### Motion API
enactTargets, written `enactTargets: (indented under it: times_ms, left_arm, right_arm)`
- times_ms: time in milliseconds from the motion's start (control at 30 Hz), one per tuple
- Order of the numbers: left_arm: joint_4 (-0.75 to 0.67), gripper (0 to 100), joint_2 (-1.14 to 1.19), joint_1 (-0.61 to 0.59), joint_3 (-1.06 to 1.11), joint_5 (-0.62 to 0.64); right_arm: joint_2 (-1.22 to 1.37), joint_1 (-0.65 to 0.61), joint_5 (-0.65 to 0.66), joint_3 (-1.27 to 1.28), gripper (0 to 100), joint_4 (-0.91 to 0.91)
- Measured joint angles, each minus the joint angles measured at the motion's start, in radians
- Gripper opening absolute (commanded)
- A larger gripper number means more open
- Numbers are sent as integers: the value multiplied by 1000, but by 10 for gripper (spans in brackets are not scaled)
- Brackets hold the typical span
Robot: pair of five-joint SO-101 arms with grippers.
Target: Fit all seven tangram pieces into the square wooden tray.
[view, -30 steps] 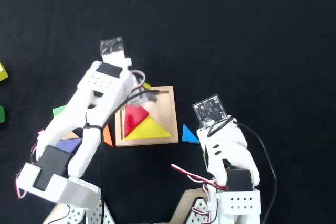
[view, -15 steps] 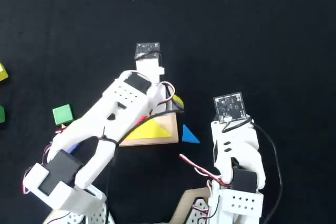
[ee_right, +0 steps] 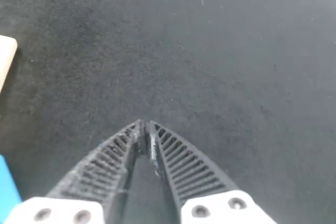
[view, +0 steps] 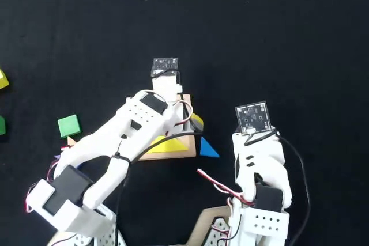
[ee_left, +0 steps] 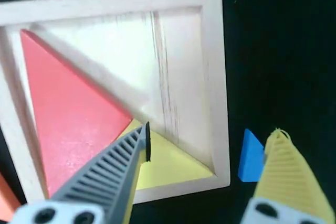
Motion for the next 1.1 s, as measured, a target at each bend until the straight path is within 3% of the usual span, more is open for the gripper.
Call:
enactTargets:
  times_ms: [533,867,1100]
  left_arm:
    - [-5,346,104,-69,-44,0]
    - [21,347,25,-78,-46,0]
    - [-81,346,83,-123,-52,-41]
  right_arm:
    - [0,0,0,0,12,0]
    - [0,0,0,0,12,0]
    - [0,0,0,0,12,0]
